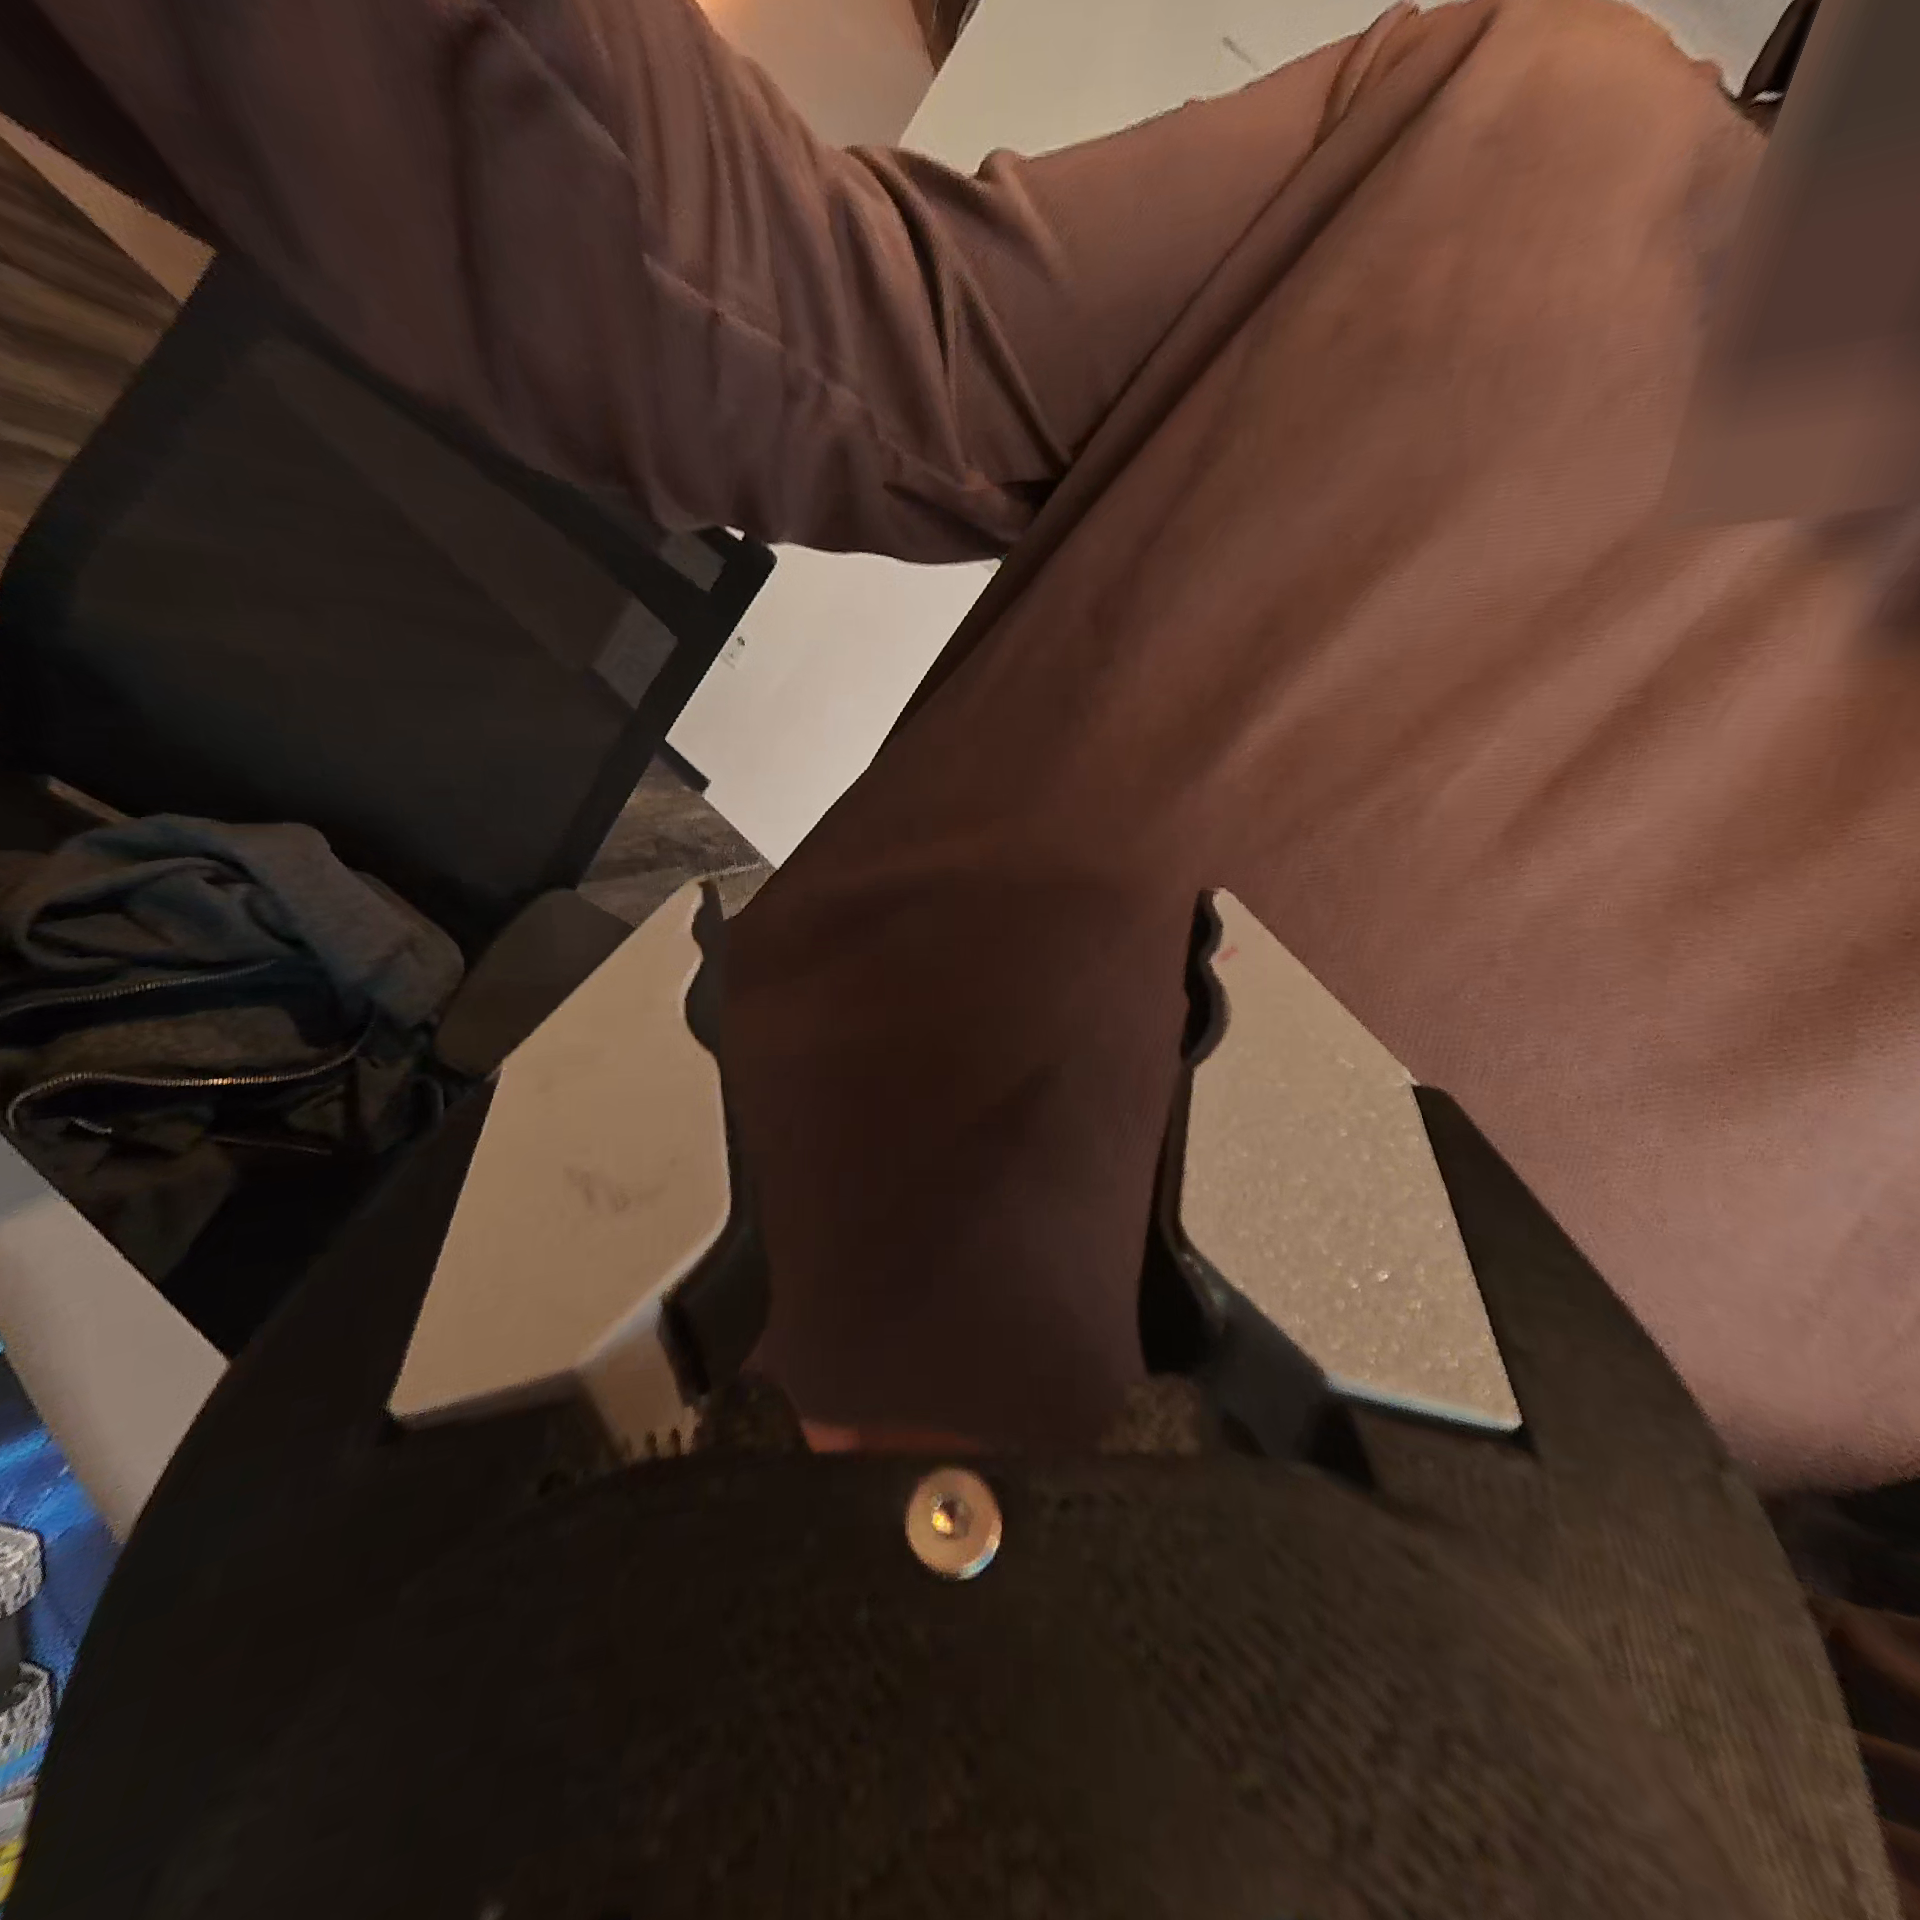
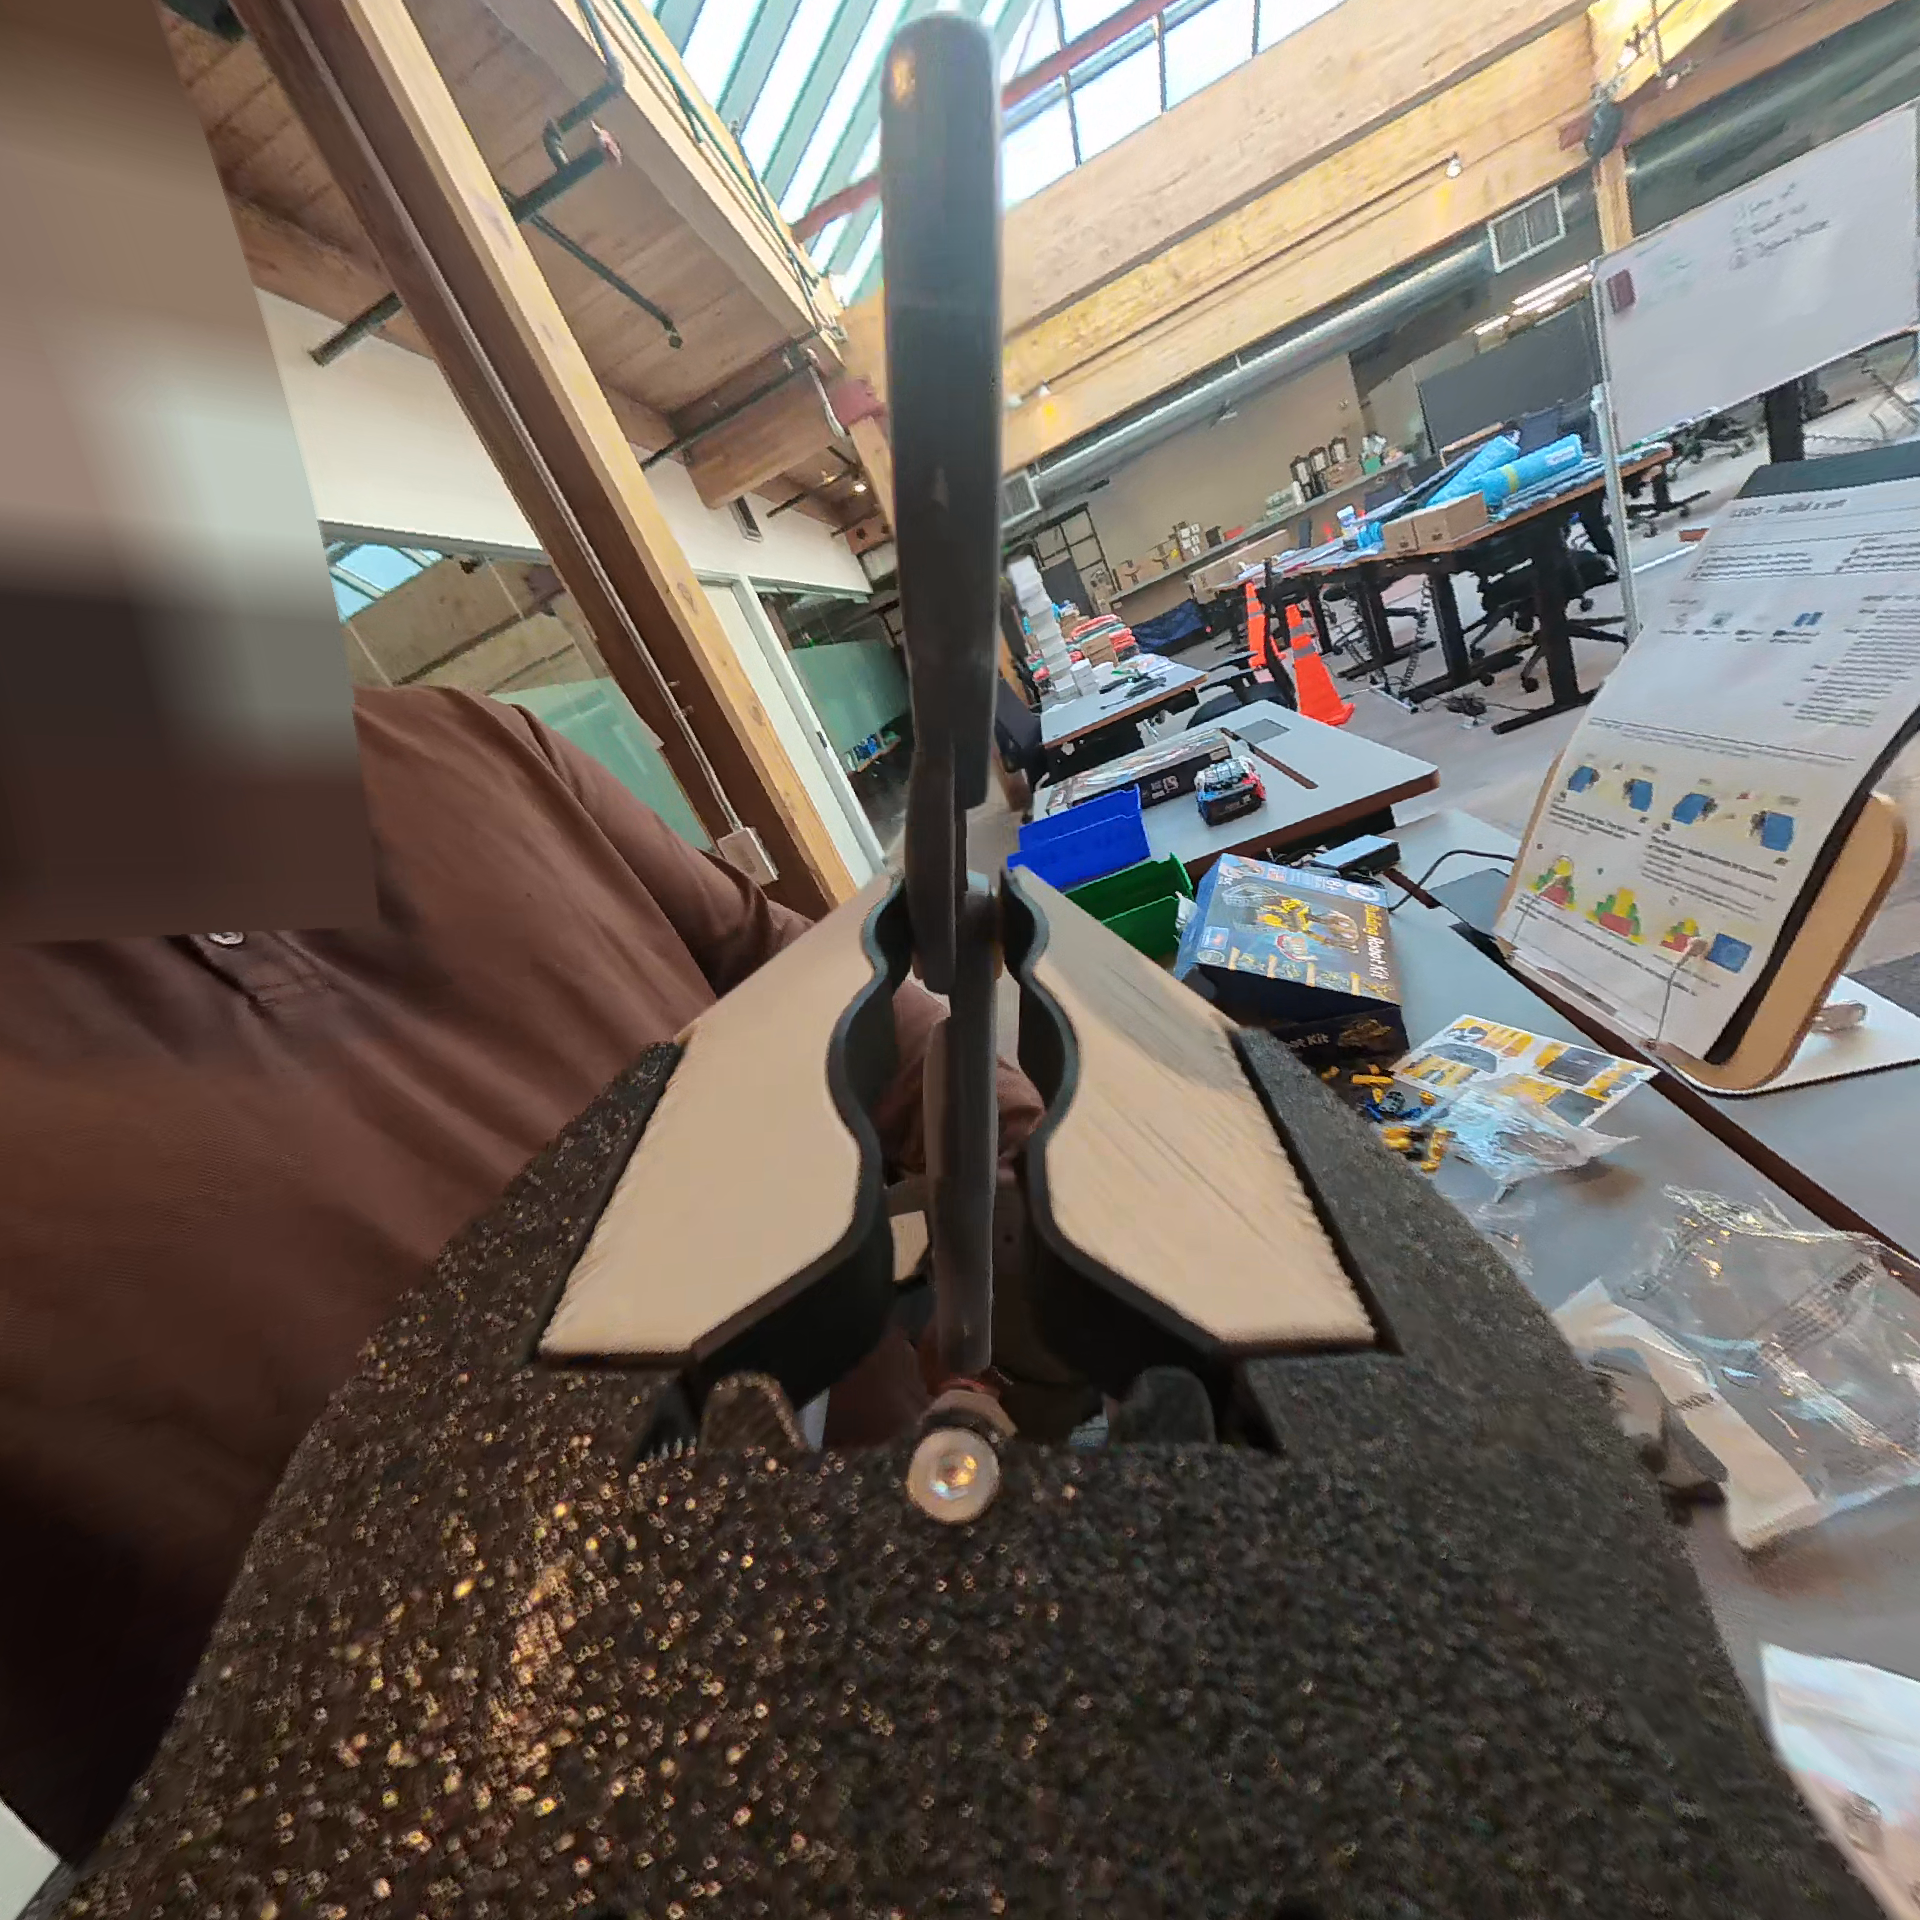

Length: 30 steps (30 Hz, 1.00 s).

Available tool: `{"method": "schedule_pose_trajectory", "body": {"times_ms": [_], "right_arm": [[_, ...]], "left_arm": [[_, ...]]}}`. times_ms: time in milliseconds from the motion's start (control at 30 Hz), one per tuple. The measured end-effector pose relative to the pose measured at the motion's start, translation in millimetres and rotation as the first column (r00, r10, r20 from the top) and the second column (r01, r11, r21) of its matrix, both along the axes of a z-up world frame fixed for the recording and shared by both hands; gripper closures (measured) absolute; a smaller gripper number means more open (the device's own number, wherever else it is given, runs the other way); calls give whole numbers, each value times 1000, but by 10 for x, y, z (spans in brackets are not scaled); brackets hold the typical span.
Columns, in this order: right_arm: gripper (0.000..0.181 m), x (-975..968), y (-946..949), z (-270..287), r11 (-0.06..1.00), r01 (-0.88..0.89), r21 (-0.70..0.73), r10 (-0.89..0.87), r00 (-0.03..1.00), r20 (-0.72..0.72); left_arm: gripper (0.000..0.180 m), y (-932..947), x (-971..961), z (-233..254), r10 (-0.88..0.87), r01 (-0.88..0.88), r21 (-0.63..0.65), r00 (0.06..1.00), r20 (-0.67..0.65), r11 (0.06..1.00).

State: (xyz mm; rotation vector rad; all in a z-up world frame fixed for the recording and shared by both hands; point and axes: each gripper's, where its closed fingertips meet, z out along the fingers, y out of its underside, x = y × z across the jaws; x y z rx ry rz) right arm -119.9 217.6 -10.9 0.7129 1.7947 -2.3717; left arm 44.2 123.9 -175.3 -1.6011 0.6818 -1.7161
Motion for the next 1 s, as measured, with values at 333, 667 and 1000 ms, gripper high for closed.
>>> {"method": "schedule_pose_trajectory", "body": {"times_ms": [333, 667, 1000], "right_arm": [[166, 341, -352, -436, 994, -111, -5, 111, 993, 45], [166, 64, 218, -814, 845, 357, 399, -409, 911, 50], [165, -572, 732, -1423, 303, 620, 724, -811, 567, -146]], "left_arm": [[89, -52, -669, 608, -16, 16, 46, 1000, -2, 999], [79, 509, -1833, 111, 305, -531, -129, 651, -695, 837], [84, 1211, -1976, 407, 541, -798, 343, -26, -840, 495]]}}
